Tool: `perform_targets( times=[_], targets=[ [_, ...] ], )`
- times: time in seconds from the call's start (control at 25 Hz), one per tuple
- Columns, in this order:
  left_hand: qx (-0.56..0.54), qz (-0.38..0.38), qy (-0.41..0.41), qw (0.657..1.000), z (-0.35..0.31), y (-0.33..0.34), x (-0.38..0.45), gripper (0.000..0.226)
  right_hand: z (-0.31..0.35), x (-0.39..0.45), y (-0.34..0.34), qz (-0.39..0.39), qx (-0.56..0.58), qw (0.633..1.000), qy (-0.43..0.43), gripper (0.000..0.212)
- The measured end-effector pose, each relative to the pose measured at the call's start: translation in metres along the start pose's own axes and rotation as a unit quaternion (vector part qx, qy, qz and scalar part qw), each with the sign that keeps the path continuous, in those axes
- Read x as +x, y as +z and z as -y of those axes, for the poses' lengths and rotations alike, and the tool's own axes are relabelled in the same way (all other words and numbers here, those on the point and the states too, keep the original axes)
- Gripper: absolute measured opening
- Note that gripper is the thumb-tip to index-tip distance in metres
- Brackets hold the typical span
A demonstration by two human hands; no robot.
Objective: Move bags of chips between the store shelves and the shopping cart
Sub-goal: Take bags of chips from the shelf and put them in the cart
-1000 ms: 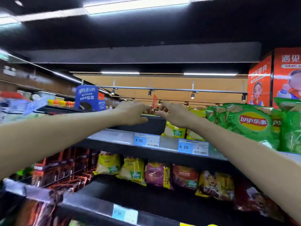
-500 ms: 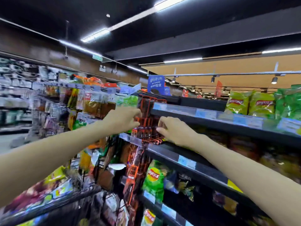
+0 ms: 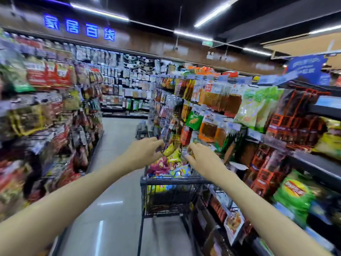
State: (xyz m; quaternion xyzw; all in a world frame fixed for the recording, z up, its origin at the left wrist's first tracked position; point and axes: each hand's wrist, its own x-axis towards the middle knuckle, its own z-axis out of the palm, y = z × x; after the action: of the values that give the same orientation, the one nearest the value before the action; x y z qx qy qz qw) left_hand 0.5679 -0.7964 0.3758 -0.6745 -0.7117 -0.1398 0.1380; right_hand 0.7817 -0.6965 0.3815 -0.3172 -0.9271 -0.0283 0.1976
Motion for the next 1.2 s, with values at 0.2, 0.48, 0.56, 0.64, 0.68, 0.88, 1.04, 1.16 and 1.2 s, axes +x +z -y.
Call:
perform_targets(
  times=[0.2, 0.48, 0.56, 0.64, 0.68, 0.88, 1.04, 1.16, 1.2],
  targets=[
    [0.042, 0.027, -0.071, 0.996, 0.099, 0.026, -0.074, 0.039, 0.098, 0.050, 0.095, 0.014, 0.046, 0.998, -0.031, 0.030],
    [0.021, 0.072, -0.110, 0.991, 0.212, 0.098, -0.098, 0.038, 0.162, 0.107, 0.214, 0.085, 0.081, 0.993, 0.001, 0.026],
    [0.011, 0.076, -0.112, 0.991, 0.235, 0.120, -0.080, 0.036, 0.156, 0.128, 0.237, 0.100, 0.086, 0.991, 0.011, 0.026],
    [0.008, 0.079, -0.107, 0.991, 0.255, 0.141, -0.057, 0.035, 0.143, 0.154, 0.256, 0.110, 0.094, 0.989, 0.019, 0.026],
    [0.004, 0.082, -0.106, 0.991, 0.267, 0.154, -0.039, 0.034, 0.133, 0.171, 0.268, 0.114, 0.093, 0.989, 0.023, 0.026],
    [-0.012, 0.090, -0.112, 0.990, 0.326, 0.203, 0.060, 0.035, 0.084, 0.276, 0.318, 0.117, 0.106, 0.987, 0.034, 0.024],
    [-0.013, 0.106, -0.112, 0.988, 0.375, 0.244, 0.131, 0.035, 0.046, 0.354, 0.361, 0.110, 0.112, 0.987, 0.041, 0.023],
    [-0.022, 0.133, -0.107, 0.985, 0.403, 0.280, 0.166, 0.035, 0.024, 0.392, 0.397, 0.143, 0.113, 0.982, 0.057, 0.035],
    [-0.027, 0.143, -0.103, 0.984, 0.412, 0.293, 0.178, 0.035, 0.016, 0.404, 0.410, 0.154, 0.112, 0.980, 0.066, 0.038]
  ],
)
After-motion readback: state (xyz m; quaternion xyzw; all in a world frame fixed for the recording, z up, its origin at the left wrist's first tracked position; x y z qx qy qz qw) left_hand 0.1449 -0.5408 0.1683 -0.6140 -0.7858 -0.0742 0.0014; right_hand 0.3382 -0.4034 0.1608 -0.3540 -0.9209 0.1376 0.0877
